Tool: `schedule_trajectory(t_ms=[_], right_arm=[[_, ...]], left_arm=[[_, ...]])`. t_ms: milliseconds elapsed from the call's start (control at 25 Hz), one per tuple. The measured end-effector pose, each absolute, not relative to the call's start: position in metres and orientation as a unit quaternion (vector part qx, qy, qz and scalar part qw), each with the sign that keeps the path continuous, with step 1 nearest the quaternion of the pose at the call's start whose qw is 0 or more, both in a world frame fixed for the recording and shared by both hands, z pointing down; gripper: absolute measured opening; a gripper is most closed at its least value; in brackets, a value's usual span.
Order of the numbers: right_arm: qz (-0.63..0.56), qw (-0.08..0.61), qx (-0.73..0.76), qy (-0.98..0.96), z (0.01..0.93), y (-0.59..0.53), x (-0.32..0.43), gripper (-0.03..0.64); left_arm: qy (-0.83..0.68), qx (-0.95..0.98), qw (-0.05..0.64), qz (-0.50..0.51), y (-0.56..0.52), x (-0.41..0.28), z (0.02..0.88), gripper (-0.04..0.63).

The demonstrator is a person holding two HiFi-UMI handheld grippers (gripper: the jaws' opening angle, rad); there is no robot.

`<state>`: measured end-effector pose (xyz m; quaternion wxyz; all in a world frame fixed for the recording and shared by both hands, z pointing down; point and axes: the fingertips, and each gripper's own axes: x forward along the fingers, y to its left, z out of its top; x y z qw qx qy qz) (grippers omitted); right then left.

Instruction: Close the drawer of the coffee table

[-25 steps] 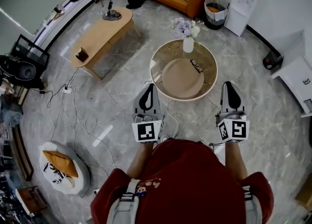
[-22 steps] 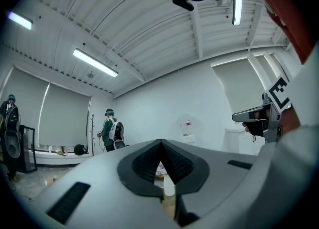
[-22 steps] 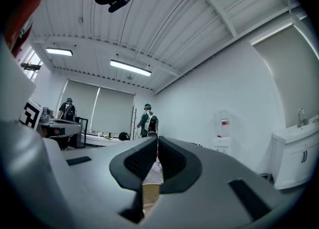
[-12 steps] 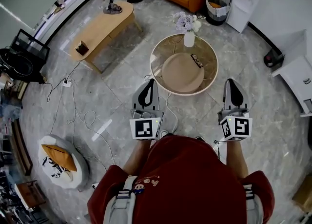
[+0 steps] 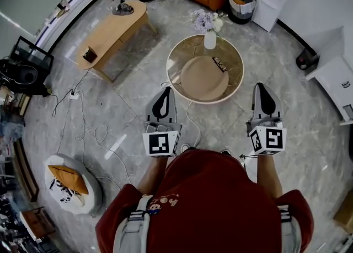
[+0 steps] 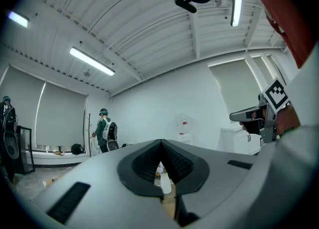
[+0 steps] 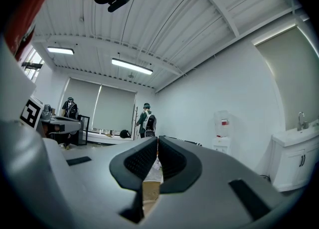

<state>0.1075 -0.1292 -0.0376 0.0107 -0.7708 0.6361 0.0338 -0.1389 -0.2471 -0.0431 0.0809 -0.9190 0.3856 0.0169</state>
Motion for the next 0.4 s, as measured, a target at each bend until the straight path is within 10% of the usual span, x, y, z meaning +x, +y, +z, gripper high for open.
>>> schedule_trajectory(t_ms=[400], right_arm=[[0.044,-0.012,-0.774,0.632,-0.037,-0.121,0.117,0.026]], left_arm=[[0.385,-0.919,0.076,0.045,-0.247,-0.125,-0.052,0.012]])
